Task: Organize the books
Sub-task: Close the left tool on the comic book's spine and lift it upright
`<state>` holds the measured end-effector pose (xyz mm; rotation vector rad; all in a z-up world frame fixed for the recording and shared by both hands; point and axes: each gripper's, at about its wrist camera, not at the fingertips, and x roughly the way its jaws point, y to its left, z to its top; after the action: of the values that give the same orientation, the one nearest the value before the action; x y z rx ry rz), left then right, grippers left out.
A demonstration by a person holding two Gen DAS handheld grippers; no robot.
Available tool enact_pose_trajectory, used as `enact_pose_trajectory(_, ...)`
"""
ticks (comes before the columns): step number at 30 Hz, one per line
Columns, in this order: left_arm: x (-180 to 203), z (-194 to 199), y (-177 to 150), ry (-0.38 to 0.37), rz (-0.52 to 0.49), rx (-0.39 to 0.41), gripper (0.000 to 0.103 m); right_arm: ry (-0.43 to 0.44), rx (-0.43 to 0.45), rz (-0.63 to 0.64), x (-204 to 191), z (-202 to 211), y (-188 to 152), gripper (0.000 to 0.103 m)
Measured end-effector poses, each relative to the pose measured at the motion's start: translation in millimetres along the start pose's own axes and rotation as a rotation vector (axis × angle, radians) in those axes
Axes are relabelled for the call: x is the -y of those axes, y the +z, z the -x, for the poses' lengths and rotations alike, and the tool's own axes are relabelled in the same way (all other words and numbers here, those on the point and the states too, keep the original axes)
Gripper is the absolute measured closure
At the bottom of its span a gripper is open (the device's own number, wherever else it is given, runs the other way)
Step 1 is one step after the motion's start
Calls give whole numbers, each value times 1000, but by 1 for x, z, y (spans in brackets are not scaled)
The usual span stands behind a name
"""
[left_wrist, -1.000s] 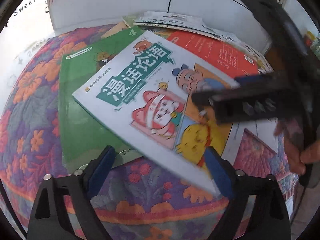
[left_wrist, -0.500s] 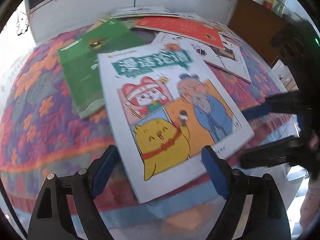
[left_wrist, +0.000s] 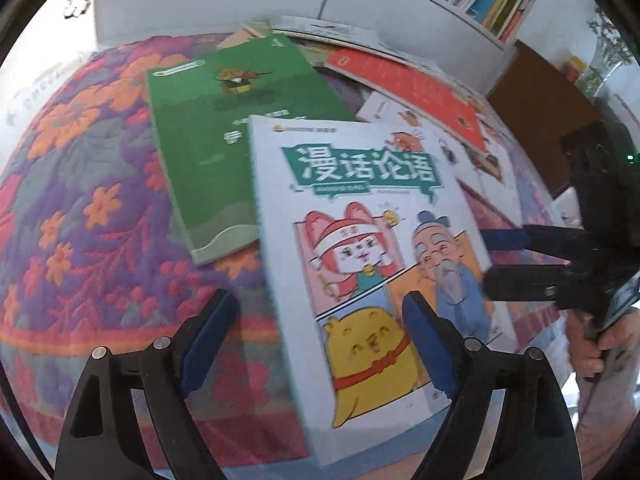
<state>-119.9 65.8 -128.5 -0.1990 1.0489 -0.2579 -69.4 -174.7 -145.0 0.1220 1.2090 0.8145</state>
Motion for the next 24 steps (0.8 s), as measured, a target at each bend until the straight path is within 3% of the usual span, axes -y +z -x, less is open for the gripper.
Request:
enact_pose_trajectory(3,-2,-1,4,-119,20,13,24,19,40,33,-11,-14,9,2)
enact_pose_trajectory(5,-7,0,5,-148,51,17,26,46,67,30,-12,-21,13,1)
enact_pose_trajectory(6,-10,1,6,-147,63,16,35,60,78,21,-9,-19,13,2)
enact_pose_trajectory(7,-13,2,7,-141,79,15,42,67,88,4,-6,-17,11,8)
enact_pose_trajectory(8,-20,5,6,-133,104,15,58,63,96,-8,-2,-14,10,13)
enact_pose_trajectory(9,-25,6,6,-135,122,14,68,51,100,-17,0,-10,8,29)
enact_pose_trajectory(10,-30,6,5,-143,137,10,71,34,103,-32,5,-6,6,47)
enact_pose_trajectory(11,-36,5,3,-164,156,8,75,44,97,-61,13,-2,3,52)
enact_pose_trajectory(14,-44,2,4,-212,181,-2,75,140,45,-69,22,-2,-5,54)
enact_pose_trajectory(20,-48,-3,13,-227,191,-43,76,224,43,-86,26,-12,7,54)
enact_pose_trajectory(22,-42,0,13,-190,177,-47,76,196,52,-86,21,-14,10,57)
enact_pose_trajectory(24,-35,3,13,-138,158,-55,76,83,52,-53,5,-12,9,63)
